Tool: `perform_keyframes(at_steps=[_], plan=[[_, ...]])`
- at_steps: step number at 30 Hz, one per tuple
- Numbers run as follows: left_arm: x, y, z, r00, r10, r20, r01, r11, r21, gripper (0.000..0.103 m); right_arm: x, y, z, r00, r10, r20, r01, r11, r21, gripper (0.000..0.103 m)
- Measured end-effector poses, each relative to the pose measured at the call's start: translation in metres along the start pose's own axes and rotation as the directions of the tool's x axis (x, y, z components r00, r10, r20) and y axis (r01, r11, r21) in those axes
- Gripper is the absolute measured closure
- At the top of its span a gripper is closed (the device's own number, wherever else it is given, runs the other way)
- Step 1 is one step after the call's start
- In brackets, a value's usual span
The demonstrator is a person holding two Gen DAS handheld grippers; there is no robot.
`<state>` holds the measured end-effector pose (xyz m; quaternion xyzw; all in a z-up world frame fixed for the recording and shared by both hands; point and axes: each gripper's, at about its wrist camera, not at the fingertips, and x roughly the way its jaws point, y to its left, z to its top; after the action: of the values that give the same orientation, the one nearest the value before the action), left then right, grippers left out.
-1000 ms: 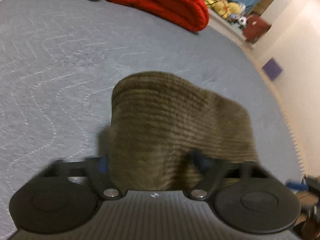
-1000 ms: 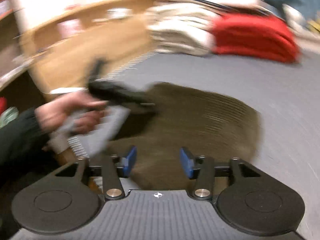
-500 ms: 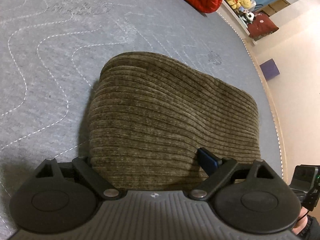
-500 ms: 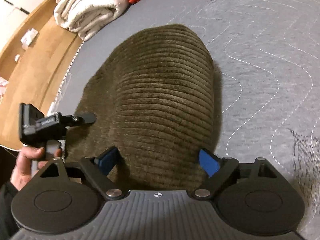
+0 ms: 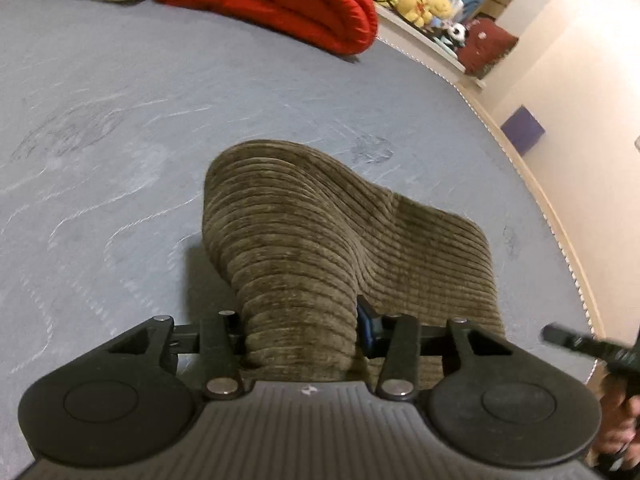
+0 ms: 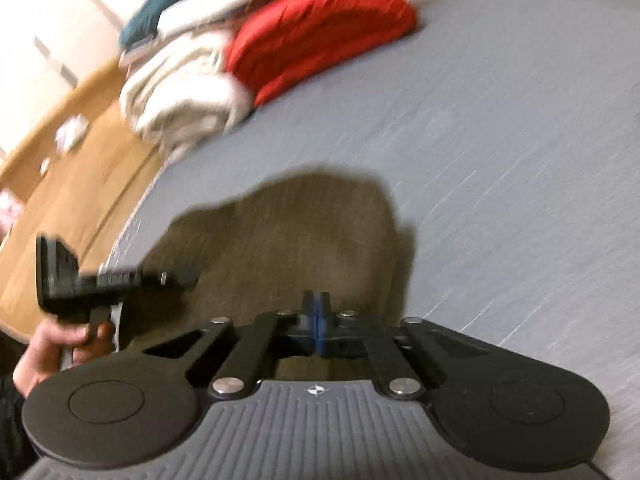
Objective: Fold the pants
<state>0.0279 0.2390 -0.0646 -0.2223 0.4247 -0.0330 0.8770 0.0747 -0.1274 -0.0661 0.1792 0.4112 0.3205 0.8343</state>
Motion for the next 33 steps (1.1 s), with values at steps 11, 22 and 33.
perform_keyframes(at_steps=[11,22,33], plan=[[0.003,0.029,0.002,0.992,0.073,-0.099,-0.075,0.997,-0.018,0.023,0.051,-0.020,-0.020,0.978,0.073,-0.198,-0.047,0.990,0.135,0.017],[0.019,0.030,-0.001,0.992,-0.073,-0.103,0.066,0.995,-0.069,0.050,0.089,0.000,-0.027,0.975,0.122,-0.184,-0.101,0.988,0.120,0.063],[0.035,-0.084,0.036,0.941,-0.308,0.136,0.310,0.951,0.007,0.051,-0.022,-0.027,0.066,0.994,0.064,0.084,-0.054,0.992,-0.111,0.063]])
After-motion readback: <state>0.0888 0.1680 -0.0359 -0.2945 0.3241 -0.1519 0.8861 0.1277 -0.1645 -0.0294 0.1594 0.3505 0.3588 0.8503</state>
